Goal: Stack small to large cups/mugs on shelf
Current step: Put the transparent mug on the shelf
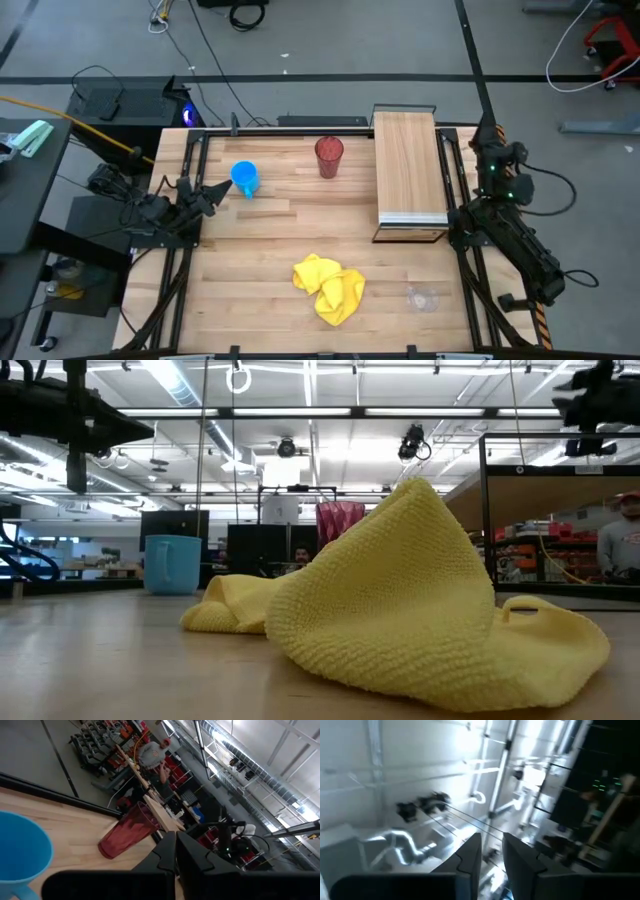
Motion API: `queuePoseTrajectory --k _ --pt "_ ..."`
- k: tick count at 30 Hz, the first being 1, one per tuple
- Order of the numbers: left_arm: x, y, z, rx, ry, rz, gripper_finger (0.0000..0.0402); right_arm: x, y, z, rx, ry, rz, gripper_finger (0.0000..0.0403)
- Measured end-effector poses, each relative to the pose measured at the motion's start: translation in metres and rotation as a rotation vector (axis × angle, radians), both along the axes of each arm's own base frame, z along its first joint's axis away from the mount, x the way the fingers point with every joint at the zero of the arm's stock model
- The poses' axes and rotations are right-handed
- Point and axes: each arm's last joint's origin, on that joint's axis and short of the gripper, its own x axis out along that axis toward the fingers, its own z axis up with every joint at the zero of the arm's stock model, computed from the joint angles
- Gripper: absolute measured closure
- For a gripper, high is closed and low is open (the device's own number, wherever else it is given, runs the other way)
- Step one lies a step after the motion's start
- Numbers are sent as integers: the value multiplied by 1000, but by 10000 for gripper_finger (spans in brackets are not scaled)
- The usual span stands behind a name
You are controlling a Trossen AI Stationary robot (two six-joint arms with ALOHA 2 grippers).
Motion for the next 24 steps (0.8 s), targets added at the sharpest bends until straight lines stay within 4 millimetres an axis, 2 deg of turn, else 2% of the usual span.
queuePoseTrajectory --k 15,18,21,24 --pt "0 0 -1 3 4 0 385 0 1 1 -25 32 7 318" --pt "0 0 0 2 4 0 388 -1 2 3 -22 -17 12 318" --pt "0 0 -1 4 8 0 386 -3 7 18 -65 -19 36 318" --pt "0 0 -1 9 15 0 381 -4 16 43 -157 57 87 318"
